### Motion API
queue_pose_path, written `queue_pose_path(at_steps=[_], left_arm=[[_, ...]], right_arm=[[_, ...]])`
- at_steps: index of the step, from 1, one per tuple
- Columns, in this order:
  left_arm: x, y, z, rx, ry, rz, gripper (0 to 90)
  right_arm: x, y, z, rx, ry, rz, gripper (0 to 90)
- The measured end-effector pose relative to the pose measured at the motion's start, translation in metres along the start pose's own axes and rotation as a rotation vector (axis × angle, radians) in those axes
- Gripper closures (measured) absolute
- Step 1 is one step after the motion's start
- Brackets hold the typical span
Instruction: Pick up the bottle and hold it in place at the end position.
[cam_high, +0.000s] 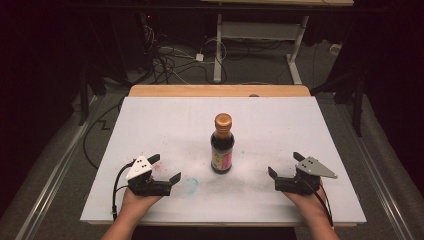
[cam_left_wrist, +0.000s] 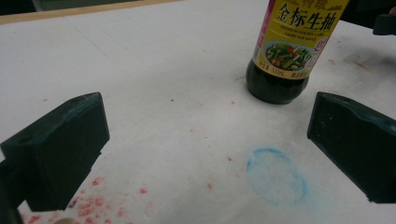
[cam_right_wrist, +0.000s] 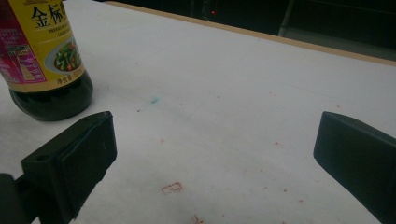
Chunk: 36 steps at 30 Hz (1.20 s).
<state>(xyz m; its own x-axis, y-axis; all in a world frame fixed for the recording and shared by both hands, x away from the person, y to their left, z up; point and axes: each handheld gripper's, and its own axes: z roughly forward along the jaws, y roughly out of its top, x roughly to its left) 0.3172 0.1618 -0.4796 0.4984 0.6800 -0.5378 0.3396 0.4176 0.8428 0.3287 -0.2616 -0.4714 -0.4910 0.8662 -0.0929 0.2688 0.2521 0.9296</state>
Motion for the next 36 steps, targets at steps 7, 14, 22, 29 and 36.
queue_pose_path(at_steps=[7,14,22,29,36], left_arm=[[-0.005,0.000,0.001,-0.017,-0.012,0.012,0.0],[-0.014,-0.004,0.004,0.027,-0.042,0.015,0.0],[-0.026,-0.008,0.008,0.054,-0.068,0.001,0.0],[-0.046,-0.012,0.022,0.066,-0.114,-0.010,0.0],[-0.066,-0.011,0.044,0.064,-0.142,0.008,0.0]], right_arm=[[-0.001,-0.001,-0.006,-0.006,0.006,0.004,0.3],[-0.002,-0.001,-0.006,-0.011,0.013,-0.002,0.3],[-0.003,-0.001,-0.007,-0.006,0.012,-0.004,0.3],[-0.002,0.000,-0.009,-0.008,0.006,0.001,0.3],[-0.004,-0.001,-0.012,-0.013,0.002,0.005,0.3]])
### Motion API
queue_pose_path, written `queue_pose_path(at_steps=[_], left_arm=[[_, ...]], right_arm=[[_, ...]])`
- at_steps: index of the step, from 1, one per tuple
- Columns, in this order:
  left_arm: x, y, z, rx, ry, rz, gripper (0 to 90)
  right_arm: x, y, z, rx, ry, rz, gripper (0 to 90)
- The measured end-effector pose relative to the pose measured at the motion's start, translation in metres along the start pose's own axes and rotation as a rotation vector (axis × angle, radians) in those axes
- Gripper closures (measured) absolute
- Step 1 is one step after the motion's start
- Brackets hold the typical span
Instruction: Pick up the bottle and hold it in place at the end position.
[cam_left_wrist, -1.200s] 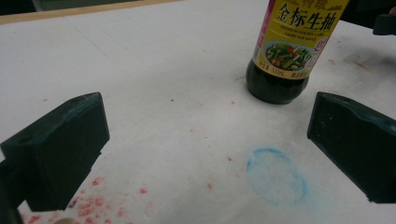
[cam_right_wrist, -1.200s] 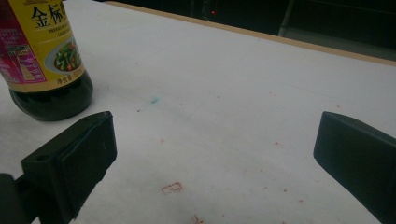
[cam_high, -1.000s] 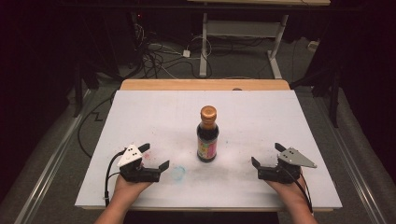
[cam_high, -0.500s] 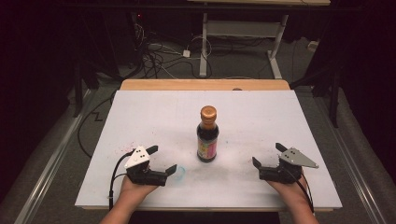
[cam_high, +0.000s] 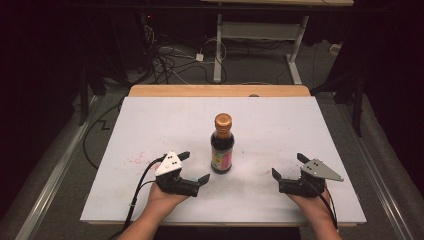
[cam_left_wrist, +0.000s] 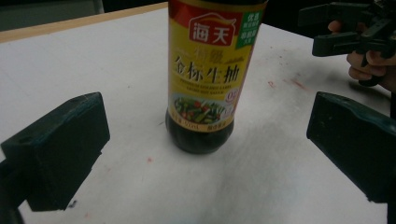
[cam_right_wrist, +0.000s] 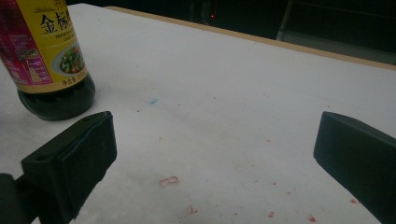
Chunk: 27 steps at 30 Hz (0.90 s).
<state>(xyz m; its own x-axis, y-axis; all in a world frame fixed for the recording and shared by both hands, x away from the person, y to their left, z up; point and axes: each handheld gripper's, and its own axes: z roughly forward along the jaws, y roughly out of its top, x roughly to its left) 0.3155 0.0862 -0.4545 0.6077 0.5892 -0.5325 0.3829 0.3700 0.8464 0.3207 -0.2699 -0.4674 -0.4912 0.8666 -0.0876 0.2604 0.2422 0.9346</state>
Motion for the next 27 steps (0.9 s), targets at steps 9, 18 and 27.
queue_pose_path(at_steps=[9,18,27], left_arm=[[-0.012,0.002,0.038,0.010,-0.020,0.000,0.2],[-0.012,0.002,0.074,0.018,-0.003,-0.014,8.6],[-0.012,0.000,0.083,0.019,0.000,-0.025,25.6]], right_arm=[[0.000,0.000,-0.002,-0.004,0.003,-0.006,0.3],[-0.001,0.000,-0.003,-0.008,-0.002,-0.002,0.2],[-0.002,-0.001,-0.004,-0.010,-0.005,0.000,0.3]])
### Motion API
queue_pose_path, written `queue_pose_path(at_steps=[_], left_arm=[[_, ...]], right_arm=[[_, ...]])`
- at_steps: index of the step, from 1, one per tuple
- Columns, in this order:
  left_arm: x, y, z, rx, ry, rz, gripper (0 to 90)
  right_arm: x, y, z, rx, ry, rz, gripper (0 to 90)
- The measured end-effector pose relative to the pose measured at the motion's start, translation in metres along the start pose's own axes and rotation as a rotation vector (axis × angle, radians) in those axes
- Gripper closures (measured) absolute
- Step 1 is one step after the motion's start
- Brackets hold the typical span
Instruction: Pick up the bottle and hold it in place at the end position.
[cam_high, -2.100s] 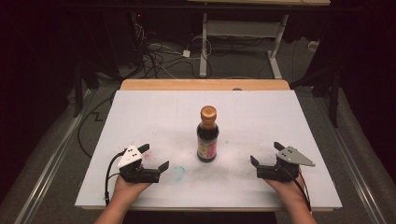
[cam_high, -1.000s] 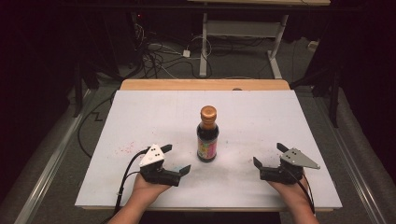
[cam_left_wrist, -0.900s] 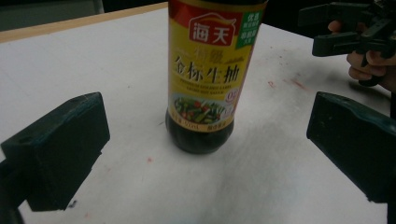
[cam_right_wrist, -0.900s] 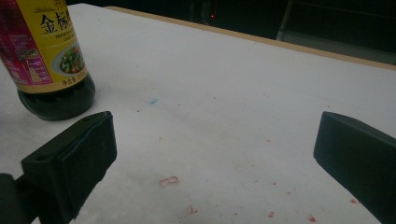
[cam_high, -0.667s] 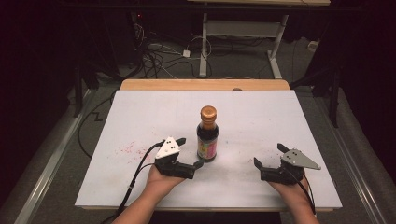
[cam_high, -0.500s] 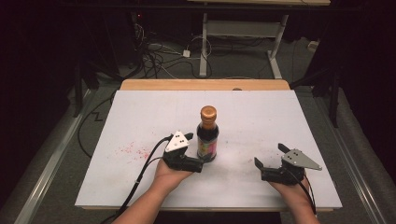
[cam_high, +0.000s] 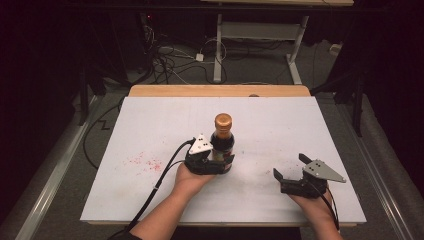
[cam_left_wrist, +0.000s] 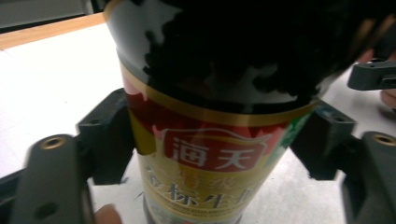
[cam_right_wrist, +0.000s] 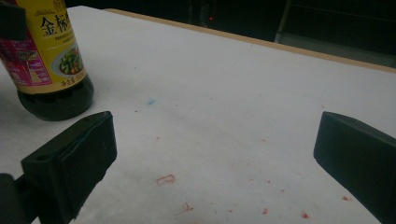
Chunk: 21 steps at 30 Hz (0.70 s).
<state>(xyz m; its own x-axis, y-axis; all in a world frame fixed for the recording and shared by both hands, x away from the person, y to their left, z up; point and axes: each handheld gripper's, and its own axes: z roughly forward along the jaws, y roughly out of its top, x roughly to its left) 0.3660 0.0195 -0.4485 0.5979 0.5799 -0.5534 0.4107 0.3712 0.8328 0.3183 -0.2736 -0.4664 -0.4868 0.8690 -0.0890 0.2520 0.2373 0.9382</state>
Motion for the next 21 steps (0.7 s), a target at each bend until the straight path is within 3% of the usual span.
queue_pose_path(at_steps=[5,6,8,9,10,13,14,21], left_arm=[[-0.001,0.001,0.000,0.003,0.003,0.023,27.6],[-0.003,0.001,0.002,-0.017,-0.009,0.009,28.0],[-0.002,0.002,0.001,-0.018,0.035,0.008,28.4],[-0.003,0.002,0.002,-0.016,-0.007,0.002,28.6],[-0.003,0.003,0.003,-0.016,-0.012,0.002,28.7],[0.001,0.008,0.004,-0.010,-0.021,0.004,28.9],[0.008,0.011,0.000,0.042,-0.006,0.066,28.9],[0.016,0.030,0.008,0.016,-0.007,0.059,28.8]], right_arm=[[-0.001,0.000,-0.001,0.000,-0.003,0.003,0.3],[-0.001,0.000,0.000,-0.001,-0.004,0.004,0.3],[-0.002,0.000,0.000,-0.004,-0.003,0.001,0.3],[-0.002,0.000,-0.001,-0.006,-0.004,0.001,0.3],[-0.002,0.000,-0.001,-0.007,-0.004,-0.002,0.2],[-0.003,0.000,-0.002,-0.008,-0.006,0.003,0.3],[-0.004,0.000,-0.002,-0.011,-0.007,0.006,0.3],[-0.005,0.000,-0.003,-0.014,-0.010,0.011,0.2]])
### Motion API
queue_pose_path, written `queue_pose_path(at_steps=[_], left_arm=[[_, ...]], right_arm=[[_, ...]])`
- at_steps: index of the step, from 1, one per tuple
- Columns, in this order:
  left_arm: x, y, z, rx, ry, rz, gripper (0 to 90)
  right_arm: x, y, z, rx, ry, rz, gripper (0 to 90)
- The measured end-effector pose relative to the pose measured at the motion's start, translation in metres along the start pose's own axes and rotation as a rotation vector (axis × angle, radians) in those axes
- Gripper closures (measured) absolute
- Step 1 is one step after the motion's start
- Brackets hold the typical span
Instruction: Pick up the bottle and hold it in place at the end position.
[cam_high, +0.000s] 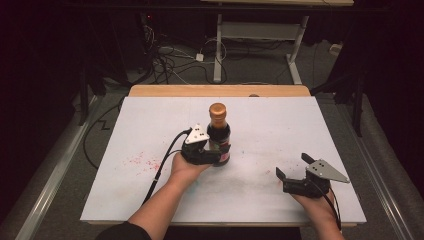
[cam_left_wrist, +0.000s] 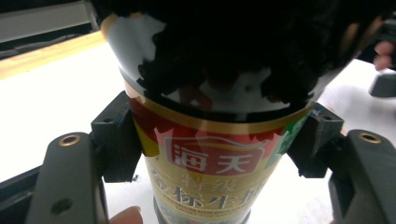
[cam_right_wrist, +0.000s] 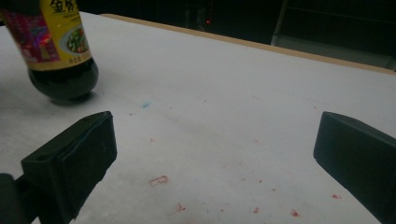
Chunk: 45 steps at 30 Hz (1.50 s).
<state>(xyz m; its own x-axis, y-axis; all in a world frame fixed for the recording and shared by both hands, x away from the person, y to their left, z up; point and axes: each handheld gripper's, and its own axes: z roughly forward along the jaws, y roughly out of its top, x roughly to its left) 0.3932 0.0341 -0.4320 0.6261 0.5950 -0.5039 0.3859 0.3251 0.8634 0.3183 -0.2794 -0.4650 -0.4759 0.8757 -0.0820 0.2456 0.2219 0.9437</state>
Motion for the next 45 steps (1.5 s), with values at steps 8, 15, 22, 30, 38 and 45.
queue_pose_path(at_steps=[8,15,22,30,38,45], left_arm=[[0.017,0.013,0.024,0.006,0.021,-0.005,28.8],[0.025,0.009,0.041,0.018,0.050,0.011,28.7],[0.032,0.008,0.043,0.028,0.041,0.015,28.6],[0.036,0.008,0.038,0.065,-0.027,0.029,28.2],[0.034,0.008,0.039,0.055,-0.003,-0.002,26.5],[0.030,0.010,0.041,0.020,0.051,-0.040,19.0]], right_arm=[[0.000,0.000,0.000,-0.005,0.001,0.000,0.3],[-0.001,0.000,-0.001,-0.007,0.000,0.003,0.3],[-0.003,0.001,-0.002,-0.023,0.020,0.026,0.3],[0.000,0.001,-0.001,-0.017,0.024,0.020,0.3],[0.005,0.003,0.002,-0.007,0.039,0.021,0.3],[0.007,0.005,0.003,-0.001,0.046,0.022,0.3]])
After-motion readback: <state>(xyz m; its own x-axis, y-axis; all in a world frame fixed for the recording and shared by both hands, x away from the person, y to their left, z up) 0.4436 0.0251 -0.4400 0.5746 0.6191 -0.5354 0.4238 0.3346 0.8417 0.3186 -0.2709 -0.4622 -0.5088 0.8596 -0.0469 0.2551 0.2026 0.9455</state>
